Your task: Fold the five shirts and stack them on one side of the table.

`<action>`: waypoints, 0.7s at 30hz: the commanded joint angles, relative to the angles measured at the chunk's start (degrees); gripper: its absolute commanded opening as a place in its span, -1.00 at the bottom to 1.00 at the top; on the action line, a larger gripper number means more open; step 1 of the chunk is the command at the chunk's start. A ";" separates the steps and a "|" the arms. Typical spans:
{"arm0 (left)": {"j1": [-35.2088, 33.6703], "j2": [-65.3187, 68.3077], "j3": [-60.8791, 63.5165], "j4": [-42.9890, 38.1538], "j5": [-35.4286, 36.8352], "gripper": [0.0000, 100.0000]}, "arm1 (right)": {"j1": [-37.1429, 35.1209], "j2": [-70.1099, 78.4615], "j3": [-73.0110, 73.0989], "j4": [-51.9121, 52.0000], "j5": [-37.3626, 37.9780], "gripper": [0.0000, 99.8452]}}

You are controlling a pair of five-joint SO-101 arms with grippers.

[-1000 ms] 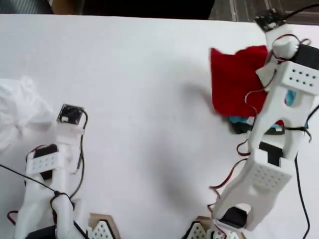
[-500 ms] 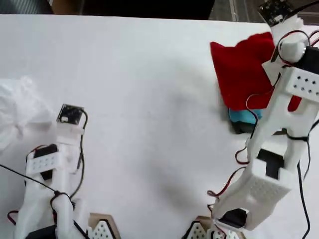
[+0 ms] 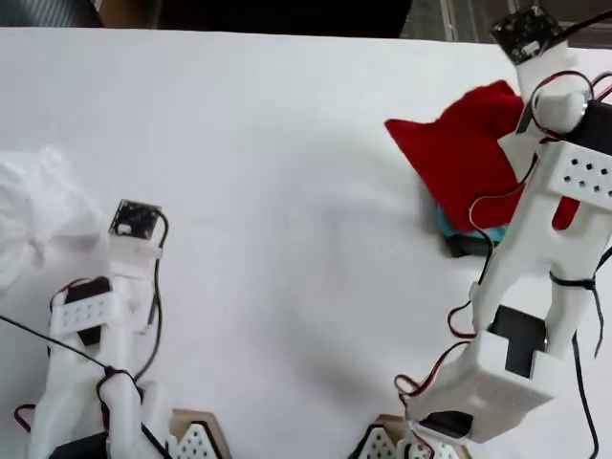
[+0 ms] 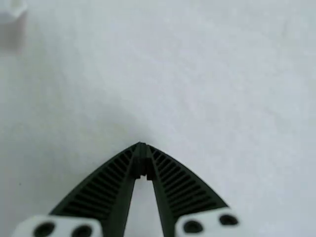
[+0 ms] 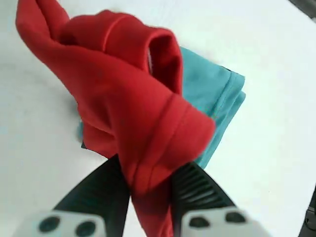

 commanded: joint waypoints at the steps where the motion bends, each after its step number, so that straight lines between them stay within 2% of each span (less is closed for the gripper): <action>1: -0.44 -1.76 -0.13 -0.97 0.44 -0.95 | -0.84 -3.47 1.67 -1.89 0.26 -0.96; 10: -0.44 -1.76 -0.13 -0.97 0.44 -0.95 | -0.22 -3.03 9.32 -13.93 0.26 -0.96; 21: -0.44 -1.76 -0.13 -0.97 0.44 -0.95 | 8.04 8.75 9.49 -24.84 3.43 -0.96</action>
